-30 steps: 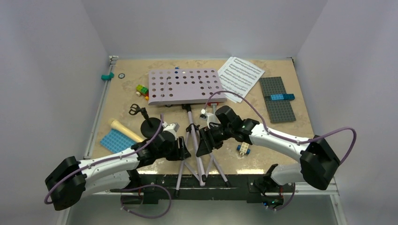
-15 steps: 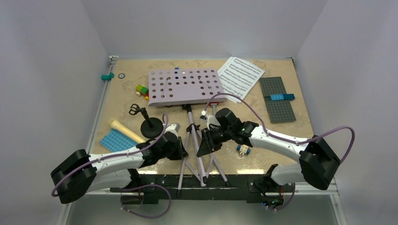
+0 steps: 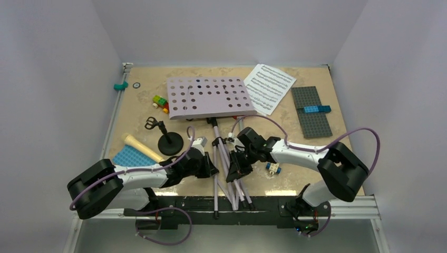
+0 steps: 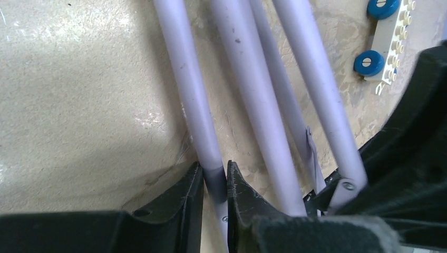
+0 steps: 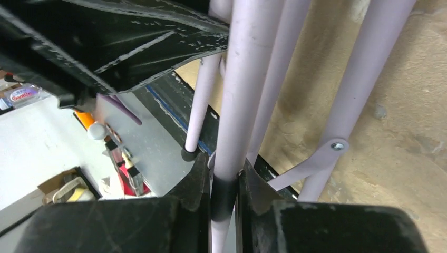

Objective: Pack up the instrument practice props

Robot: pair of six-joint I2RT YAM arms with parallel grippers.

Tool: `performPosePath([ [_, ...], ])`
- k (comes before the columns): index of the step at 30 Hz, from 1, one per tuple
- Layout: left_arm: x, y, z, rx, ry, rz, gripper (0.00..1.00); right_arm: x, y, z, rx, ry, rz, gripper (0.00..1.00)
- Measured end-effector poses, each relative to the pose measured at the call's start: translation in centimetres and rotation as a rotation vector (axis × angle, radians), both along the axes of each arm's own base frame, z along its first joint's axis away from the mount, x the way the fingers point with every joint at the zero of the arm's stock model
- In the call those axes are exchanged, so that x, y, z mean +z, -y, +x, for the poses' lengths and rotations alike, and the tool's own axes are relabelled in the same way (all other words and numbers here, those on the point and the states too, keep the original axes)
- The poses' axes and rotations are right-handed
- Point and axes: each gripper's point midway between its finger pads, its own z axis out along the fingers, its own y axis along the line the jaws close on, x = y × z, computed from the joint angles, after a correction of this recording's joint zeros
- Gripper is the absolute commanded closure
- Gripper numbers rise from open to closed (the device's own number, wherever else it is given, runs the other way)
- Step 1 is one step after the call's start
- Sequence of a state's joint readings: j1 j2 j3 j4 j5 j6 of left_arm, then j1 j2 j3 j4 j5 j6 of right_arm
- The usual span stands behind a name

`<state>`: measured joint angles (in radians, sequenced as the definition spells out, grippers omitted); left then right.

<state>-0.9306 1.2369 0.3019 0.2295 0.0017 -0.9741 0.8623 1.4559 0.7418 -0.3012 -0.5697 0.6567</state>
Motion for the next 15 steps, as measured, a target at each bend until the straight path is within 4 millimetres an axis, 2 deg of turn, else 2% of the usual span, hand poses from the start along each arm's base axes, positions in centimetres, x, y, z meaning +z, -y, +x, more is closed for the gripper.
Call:
performPosePath([
  [3,0.1,0.1,0.0,0.002,0.006,-0.026,1.0,-1.0,0.0,0.0,-0.023,-0.044,-0.025,1.0],
  [15,0.1,0.8,0.6,0.018,0.007,-0.052,1.0,-2.8,-2.6,0.0,0.009,-0.092,-0.001,1.0],
])
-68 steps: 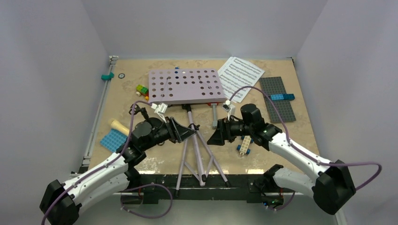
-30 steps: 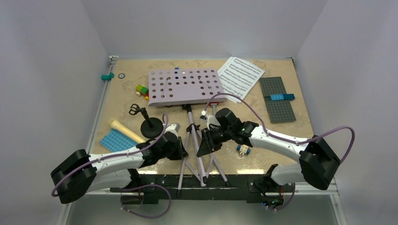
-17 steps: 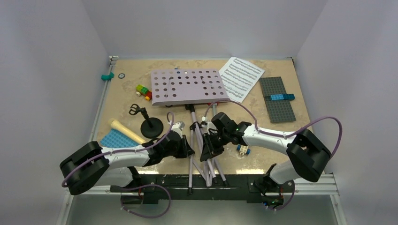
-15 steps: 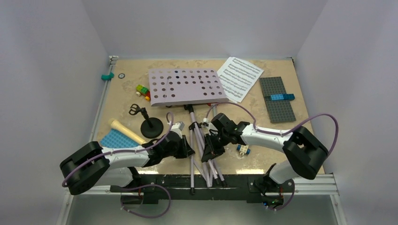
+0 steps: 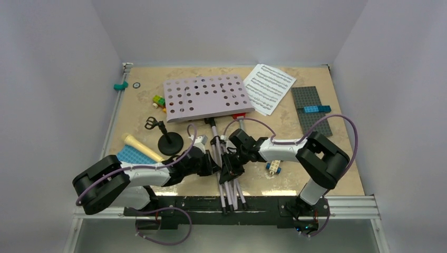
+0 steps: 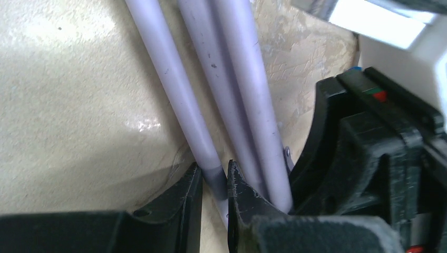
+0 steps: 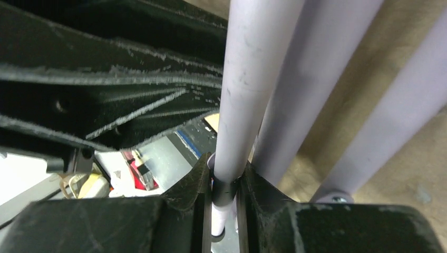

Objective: Pack up the instrument practice props

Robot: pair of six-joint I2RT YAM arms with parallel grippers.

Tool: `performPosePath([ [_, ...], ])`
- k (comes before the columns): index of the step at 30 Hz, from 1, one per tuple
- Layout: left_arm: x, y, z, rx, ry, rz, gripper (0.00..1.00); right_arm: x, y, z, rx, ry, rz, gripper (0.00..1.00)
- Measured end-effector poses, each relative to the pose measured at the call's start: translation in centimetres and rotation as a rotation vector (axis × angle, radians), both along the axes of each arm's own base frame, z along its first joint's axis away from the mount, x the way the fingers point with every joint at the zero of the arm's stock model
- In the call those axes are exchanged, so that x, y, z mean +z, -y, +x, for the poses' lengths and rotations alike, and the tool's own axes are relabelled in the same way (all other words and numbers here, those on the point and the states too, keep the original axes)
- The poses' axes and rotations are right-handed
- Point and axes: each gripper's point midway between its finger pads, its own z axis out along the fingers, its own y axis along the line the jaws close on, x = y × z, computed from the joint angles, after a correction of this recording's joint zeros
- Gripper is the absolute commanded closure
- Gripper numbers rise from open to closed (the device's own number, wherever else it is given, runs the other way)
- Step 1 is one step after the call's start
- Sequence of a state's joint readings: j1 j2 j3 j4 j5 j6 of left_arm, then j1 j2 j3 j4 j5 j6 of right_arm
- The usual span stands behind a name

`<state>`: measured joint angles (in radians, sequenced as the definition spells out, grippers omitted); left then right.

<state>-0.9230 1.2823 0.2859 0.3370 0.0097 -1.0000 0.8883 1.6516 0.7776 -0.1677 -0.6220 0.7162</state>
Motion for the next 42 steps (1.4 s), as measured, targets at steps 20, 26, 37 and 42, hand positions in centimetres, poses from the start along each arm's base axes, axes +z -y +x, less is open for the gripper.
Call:
performPosePath([
  [20,0.9,-1.1,0.8,0.003,0.072,0.075,0.52,4.8,2.6,3.6,-0.041,0.401,-0.021,0.27],
  [26,4.4,-0.5,1.2,-0.013,0.159,0.009,0.33,6.7,3.8,4.3,-0.086,0.508,0.004,0.16],
  [37,10.4,0.6,4.6,0.082,0.235,-0.042,0.09,3.1,3.3,3.4,-0.097,0.402,-0.007,0.11],
  [42,7.2,0.0,6.2,0.124,0.151,0.08,0.08,2.0,3.0,3.8,-0.099,0.396,-0.022,0.09],
])
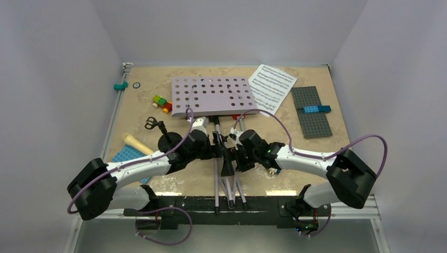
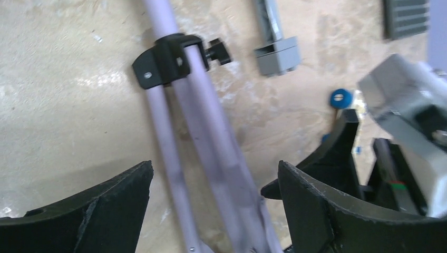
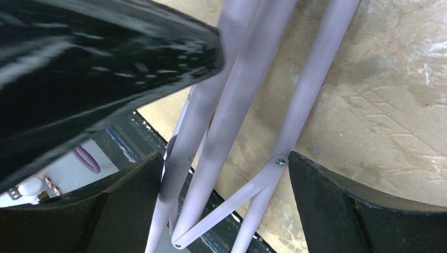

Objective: Pack up the instrument practice props

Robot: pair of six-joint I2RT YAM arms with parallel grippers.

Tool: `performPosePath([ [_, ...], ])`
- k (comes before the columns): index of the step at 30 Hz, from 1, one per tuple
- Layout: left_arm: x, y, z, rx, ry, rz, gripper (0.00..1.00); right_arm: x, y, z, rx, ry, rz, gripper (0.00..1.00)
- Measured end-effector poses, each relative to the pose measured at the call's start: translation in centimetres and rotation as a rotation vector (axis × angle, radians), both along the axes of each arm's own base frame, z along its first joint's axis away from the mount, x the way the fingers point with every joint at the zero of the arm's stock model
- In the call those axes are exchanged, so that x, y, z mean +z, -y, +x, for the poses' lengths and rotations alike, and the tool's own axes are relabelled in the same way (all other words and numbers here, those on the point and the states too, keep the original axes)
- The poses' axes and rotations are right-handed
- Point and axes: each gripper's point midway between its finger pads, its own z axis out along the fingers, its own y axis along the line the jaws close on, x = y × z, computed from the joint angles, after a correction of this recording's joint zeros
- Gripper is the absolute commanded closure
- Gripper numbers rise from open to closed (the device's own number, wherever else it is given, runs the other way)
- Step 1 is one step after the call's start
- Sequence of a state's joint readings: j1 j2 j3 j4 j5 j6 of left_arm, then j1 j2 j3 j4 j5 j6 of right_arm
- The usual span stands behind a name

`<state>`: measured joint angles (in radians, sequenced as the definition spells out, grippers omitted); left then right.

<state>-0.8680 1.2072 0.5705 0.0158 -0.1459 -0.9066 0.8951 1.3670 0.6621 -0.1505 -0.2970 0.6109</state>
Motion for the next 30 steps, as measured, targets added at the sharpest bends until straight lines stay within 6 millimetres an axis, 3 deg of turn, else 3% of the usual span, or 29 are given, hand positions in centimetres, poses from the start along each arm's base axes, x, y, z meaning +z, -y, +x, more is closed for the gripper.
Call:
performPosePath([
  [6,-3.8,-0.5,-0.1,0.007,-0.097,0.112,0.1,-1.4,-0.4,0.2,0.001,-0.02,-0.024,0.08],
  [12,-5.6,1.1,0.6,-0.016,-0.144,0.13,0.35,-2.1,-0.8,0.5,0.007,-0.021,-0.024,0.14],
  [18,-6.4,2.0,0.8,-0.012,-0.163,0.1,0.61,-2.4,-1.5,0.8,0.013,-0.025,-0.029,0.31],
  [22,-6.4,2.2,1.3,-0.004,-0.151,0.078,0.7,-2.7,-1.8,1.0,0.009,-0.036,-0.036,0.44],
  [30,-6.4,2.4,1.6,-0.002,-0.138,0.06,0.95,-2.7,-2.0,1.2,-0.025,-0.064,-0.041,0.81],
])
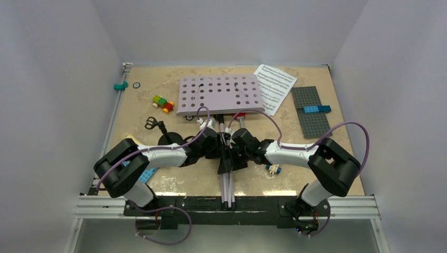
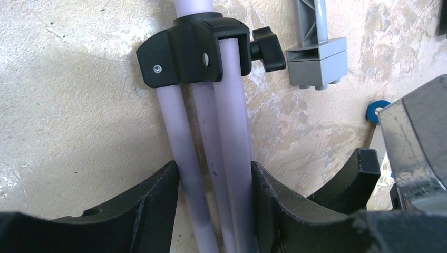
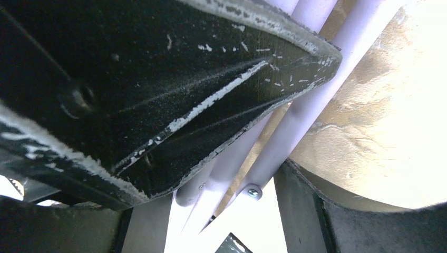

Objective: Pack up the instrument practice props

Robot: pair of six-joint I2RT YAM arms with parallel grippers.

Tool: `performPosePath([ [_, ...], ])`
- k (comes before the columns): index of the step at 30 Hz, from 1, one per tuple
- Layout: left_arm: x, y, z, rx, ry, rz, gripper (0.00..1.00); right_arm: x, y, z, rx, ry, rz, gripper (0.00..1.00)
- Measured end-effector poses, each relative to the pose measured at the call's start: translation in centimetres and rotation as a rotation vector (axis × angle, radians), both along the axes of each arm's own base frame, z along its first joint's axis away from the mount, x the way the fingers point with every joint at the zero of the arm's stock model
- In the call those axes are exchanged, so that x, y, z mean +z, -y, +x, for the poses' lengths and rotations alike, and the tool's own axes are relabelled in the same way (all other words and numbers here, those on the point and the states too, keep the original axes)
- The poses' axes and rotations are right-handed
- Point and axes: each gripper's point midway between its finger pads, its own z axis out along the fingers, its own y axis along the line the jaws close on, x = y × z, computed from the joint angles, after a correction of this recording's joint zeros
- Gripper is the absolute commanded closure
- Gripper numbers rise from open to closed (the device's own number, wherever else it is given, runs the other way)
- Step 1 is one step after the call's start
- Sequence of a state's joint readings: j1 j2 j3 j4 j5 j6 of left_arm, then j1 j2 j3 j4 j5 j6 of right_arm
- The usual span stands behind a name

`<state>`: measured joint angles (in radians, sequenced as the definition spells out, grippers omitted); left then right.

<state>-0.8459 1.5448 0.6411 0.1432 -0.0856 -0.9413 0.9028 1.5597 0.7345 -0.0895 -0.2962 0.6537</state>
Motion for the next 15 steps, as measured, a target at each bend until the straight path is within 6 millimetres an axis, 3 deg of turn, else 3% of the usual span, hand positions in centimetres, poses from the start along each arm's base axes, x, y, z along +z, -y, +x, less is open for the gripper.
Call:
performPosePath([
  [1,0.0,0.0,0.0,0.0,0.0,0.0,0.96,0.0,0.0,0.0,-0.001,0.0,0.0,0.82],
  [2,0.0,0.0,0.0,0.001,0.002,-0.002,0.96,0.0,0.0,0.0,-0.001,0.0,-0.001,0.74],
  [3,0.0,0.0,0.0,0.001,0.002,-0.004,0.91,0.0,0.0,0.0,-0.002,0.001,-0.001,0.61],
  [5,0.1,0.0,0.0,0.002,0.007,-0.009,0.72,0.0,0.0,0.0,-0.006,0.003,-0.003,0.35],
  [7,0.1,-0.1,0.0,0.002,0.009,-0.011,0.57,0.2,0.0,0.0,-0.011,0.01,-0.004,0.22],
  [10,0.2,0.0,0.0,0.008,0.007,-0.021,0.44,0.5,0.4,-0.1,-0.005,0.037,-0.008,0.16],
  [15,0.7,-0.1,-0.5,-0.002,0.003,-0.03,0.34,2.5,2.0,-1.0,0.01,0.077,-0.013,0.12],
])
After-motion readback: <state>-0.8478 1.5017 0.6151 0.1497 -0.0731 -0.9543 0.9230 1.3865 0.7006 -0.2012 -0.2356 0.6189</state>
